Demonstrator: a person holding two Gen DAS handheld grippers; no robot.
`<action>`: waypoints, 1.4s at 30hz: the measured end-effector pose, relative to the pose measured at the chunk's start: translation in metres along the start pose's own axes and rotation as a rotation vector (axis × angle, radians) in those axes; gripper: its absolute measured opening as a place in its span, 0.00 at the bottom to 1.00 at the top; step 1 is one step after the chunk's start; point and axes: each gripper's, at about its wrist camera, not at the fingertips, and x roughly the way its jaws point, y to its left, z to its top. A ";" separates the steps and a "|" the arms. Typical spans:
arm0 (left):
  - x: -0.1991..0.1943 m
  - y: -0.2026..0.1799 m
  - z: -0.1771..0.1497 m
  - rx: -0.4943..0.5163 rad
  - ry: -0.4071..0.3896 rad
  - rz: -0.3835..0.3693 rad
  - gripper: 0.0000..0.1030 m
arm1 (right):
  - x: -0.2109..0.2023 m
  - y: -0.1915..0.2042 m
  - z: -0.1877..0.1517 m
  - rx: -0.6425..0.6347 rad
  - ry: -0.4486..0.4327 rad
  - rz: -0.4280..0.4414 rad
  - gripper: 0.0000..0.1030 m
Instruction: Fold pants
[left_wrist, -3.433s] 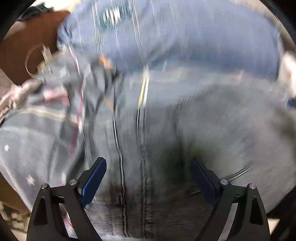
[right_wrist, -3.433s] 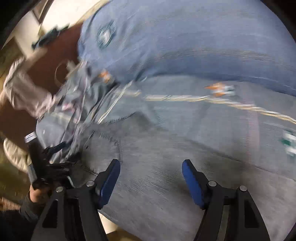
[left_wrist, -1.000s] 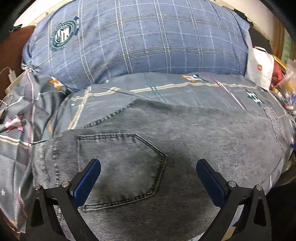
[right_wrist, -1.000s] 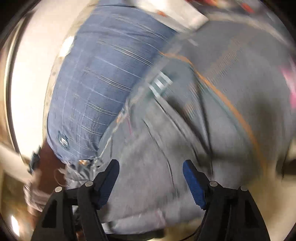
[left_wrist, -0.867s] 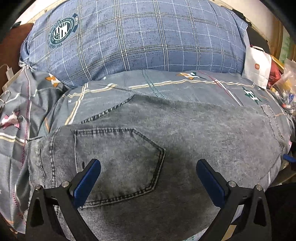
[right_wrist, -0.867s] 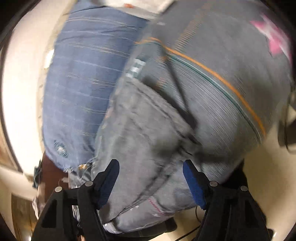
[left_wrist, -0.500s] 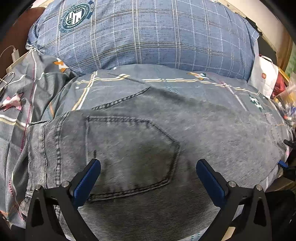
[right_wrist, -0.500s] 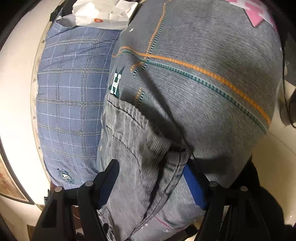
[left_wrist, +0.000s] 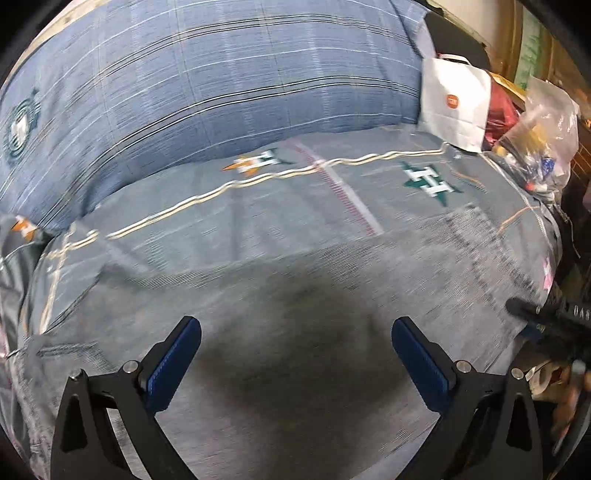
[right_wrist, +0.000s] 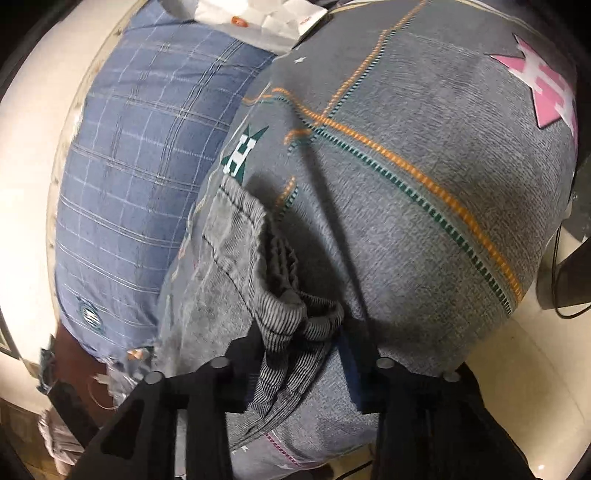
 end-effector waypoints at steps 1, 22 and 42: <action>0.002 -0.008 0.001 0.005 -0.004 0.013 1.00 | -0.004 -0.003 -0.002 0.002 0.006 0.007 0.43; 0.038 -0.020 -0.036 0.221 0.086 0.319 1.00 | 0.006 0.044 -0.008 -0.216 -0.019 -0.184 0.24; -0.110 0.236 -0.104 -0.432 -0.094 0.232 0.79 | 0.095 0.277 -0.277 -1.081 0.187 -0.053 0.57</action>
